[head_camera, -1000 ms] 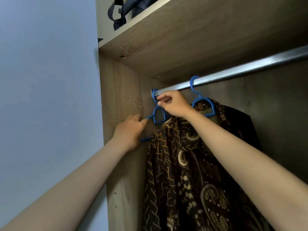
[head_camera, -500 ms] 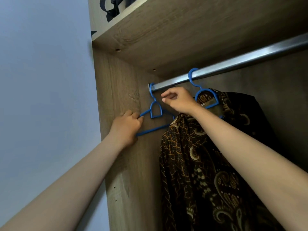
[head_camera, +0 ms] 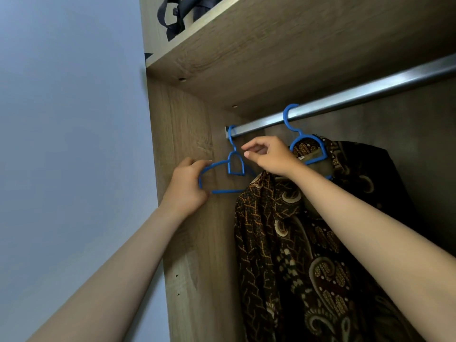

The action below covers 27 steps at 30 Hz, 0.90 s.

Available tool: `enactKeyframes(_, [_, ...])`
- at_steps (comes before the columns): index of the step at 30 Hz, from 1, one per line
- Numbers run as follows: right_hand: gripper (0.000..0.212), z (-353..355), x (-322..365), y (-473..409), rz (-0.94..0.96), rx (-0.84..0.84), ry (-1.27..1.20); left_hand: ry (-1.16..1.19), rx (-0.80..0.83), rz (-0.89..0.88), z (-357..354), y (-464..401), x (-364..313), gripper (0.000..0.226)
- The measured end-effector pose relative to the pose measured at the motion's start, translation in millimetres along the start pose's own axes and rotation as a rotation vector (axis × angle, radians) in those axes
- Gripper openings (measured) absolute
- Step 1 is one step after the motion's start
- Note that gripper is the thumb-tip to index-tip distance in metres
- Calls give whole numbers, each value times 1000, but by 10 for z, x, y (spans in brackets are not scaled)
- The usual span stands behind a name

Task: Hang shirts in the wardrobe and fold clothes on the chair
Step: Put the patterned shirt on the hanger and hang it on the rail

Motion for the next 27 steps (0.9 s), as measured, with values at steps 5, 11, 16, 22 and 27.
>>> enactKeyframes(5, [18, -56, 53, 2, 18, 18, 10, 195, 37, 223, -12, 35, 172, 59])
enactKeyframes(11, [18, -91, 122, 17, 42, 30, -7, 434, 132, 307, -78, 41, 246, 55])
enactKeyframes(16, [19, -113, 102, 20, 33, 53, 10, 638, 78, 417, -59, 78, 278, 43])
enactKeyframes(22, [33, -114, 25, -2, 1, 33, 51, 734, -131, 454, 68, 77, 366, 27])
enactKeyframes(27, [89, -94, -41, 5, -9, 46, 60, 669, -199, 420, 126, 99, 323, 28])
Point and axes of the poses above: each hand's wrist, its own y-axis away from the middle knuckle, its own z-axis out of the back of the hand, x = y × z, the point moved 9 cm from there along -y, towards the middle knuckle, and after that the axes turned 1 degree about -z, right-handed, at the moved point
